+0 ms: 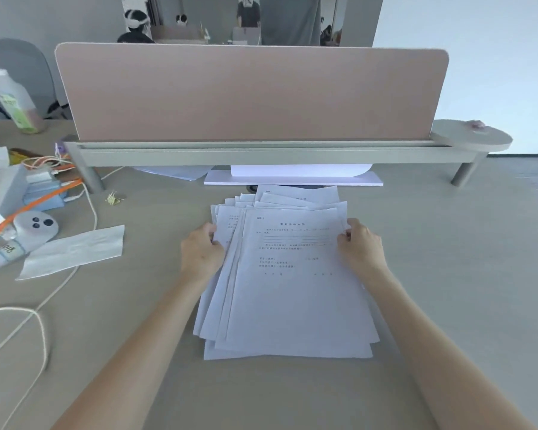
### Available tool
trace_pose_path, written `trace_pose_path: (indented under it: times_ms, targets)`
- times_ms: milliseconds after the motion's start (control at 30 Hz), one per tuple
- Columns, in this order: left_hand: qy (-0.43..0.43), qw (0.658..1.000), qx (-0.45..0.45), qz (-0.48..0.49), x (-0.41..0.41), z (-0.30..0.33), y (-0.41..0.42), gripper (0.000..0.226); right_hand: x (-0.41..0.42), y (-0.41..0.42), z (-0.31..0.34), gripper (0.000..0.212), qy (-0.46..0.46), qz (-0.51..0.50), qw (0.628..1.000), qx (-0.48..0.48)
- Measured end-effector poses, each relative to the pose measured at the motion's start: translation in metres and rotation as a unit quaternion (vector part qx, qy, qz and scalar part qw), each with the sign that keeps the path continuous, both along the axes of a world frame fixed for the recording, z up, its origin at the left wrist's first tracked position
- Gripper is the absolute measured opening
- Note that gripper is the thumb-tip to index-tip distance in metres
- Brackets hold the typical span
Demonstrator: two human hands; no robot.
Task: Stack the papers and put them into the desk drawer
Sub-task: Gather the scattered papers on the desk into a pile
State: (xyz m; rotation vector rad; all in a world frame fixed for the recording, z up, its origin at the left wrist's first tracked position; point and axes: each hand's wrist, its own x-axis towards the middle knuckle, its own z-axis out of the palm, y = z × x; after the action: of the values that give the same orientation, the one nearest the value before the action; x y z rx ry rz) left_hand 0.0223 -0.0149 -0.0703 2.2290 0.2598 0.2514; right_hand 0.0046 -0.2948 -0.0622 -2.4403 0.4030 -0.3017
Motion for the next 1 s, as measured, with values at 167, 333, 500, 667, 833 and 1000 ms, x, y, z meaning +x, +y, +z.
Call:
trace_pose_path:
  times_ms: [167, 333, 500, 667, 833, 1000]
  targets:
    - [-0.009, 1.0, 0.008, 0.007, 0.005, -0.003, -0.003, 0.041, 0.008, 0.002, -0.006, 0.031, -0.009, -0.005, 0.998, -0.061]
    - [-0.012, 1.0, -0.012, 0.001, 0.001, -0.002, -0.017, 0.042, 0.004, 0.012, -0.004, 0.031, -0.026, 0.026, 0.998, -0.054]
    - [0.016, 1.0, -0.019, -0.001, -0.005, 0.011, -0.021, 0.033, 0.003, 0.006, -0.005, 0.024, -0.028, 0.021, 0.999, -0.04]
    - [0.058, 0.998, -0.007, 0.0, -0.008, 0.027, -0.021, 0.033, -0.001, 0.004, 0.004, 0.029, 0.007, 0.017, 0.998, -0.052]
    - [0.052, 0.998, -0.018, -0.014, -0.013, 0.027, -0.033, 0.037, -0.003, 0.006, 0.012, 0.034, 0.001, 0.049, 0.998, -0.041]
    - [0.085, 0.994, -0.062, 0.019, -0.008, 0.038, -0.027, 0.02, 0.0, -0.001, 0.008, 0.032, 0.005, 0.048, 0.998, -0.05]
